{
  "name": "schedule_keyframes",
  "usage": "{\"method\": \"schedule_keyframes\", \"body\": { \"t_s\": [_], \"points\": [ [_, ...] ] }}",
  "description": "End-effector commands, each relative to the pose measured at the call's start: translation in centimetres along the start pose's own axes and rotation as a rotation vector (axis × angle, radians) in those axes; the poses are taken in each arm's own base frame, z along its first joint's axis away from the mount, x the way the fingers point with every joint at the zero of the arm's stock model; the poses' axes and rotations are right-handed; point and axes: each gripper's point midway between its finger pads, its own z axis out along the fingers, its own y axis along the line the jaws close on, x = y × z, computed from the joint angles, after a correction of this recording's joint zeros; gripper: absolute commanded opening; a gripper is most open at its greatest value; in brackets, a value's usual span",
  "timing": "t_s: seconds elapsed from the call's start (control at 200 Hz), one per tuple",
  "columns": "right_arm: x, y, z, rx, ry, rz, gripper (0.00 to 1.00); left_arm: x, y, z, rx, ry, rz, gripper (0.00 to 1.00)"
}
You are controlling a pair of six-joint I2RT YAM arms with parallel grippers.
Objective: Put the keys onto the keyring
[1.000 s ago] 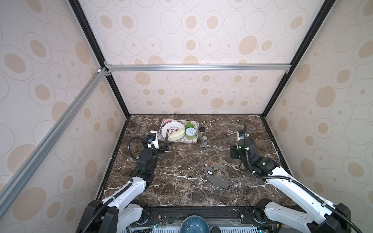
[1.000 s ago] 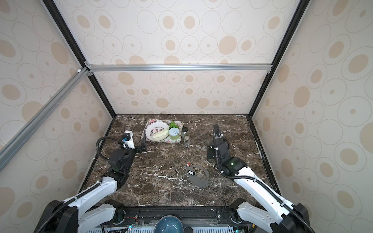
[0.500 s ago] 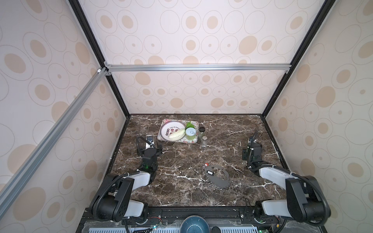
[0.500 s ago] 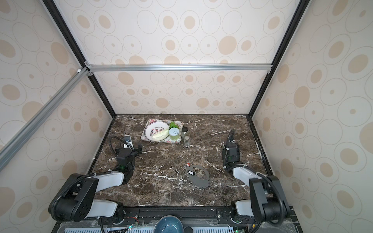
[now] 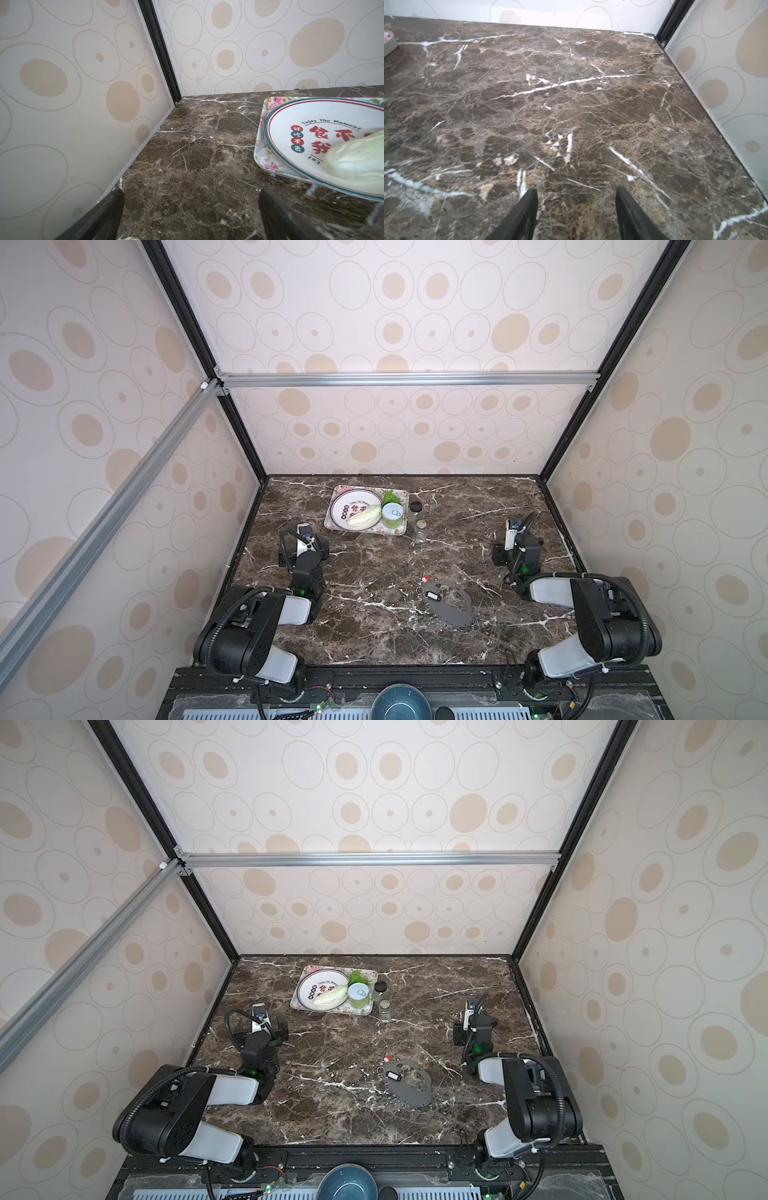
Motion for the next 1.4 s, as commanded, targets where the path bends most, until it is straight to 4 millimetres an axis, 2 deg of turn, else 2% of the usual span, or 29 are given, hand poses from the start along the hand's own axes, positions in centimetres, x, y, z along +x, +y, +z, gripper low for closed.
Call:
{"method": "schedule_keyframes", "body": {
  "t_s": [0.0,0.115,0.16,0.175,0.185,0.36,0.595,0.67,0.81,0.86,1.085,1.396],
  "points": [
    [-1.1,0.9,-0.1,-0.049,-0.055,0.019,0.62,-1.1,1.5,-0.8,0.039,-0.125,-0.123,1.0],
    [-0.9,1.3,-0.1,-0.074,-0.066,0.003,0.64,-0.5,0.7,0.1,0.083,-0.089,-0.111,0.99],
    [-0.8,1.4,-0.2,-0.077,-0.066,0.0,0.85,0.1,0.7,0.6,0.078,-0.069,-0.114,1.0],
    [-0.9,1.5,-0.2,-0.081,-0.069,-0.005,0.98,0.2,0.7,0.8,0.072,-0.067,-0.114,0.99],
    [-0.9,1.6,-0.3,-0.086,-0.071,-0.008,1.0,0.2,0.7,0.8,0.069,-0.07,-0.113,0.99],
    [-0.9,2.1,-0.7,-0.057,-0.1,-0.049,1.0,0.4,0.7,0.9,0.078,-0.058,-0.12,1.0],
    [-0.9,0.1,-0.2,0.014,-0.074,0.027,0.99,0.3,0.8,0.9,0.075,-0.063,-0.119,1.0],
    [-0.8,0.0,-0.2,0.02,-0.072,0.025,0.99,0.3,0.8,0.9,0.075,-0.067,-0.12,1.0],
    [-0.9,0.3,0.0,0.016,-0.066,0.014,1.0,0.3,0.8,0.9,0.075,-0.064,-0.12,1.0],
    [-0.8,1.3,0.1,-0.037,-0.055,-0.011,0.99,0.3,0.8,0.9,0.076,-0.067,-0.121,1.0],
    [-0.8,2.7,-0.3,-0.171,-0.065,-0.024,0.99,0.3,0.8,0.9,0.075,-0.067,-0.121,1.0],
    [-0.9,2.8,-0.4,-0.175,-0.071,-0.025,1.0,0.3,0.8,0.9,0.076,-0.067,-0.121,1.0]
  ]
}}
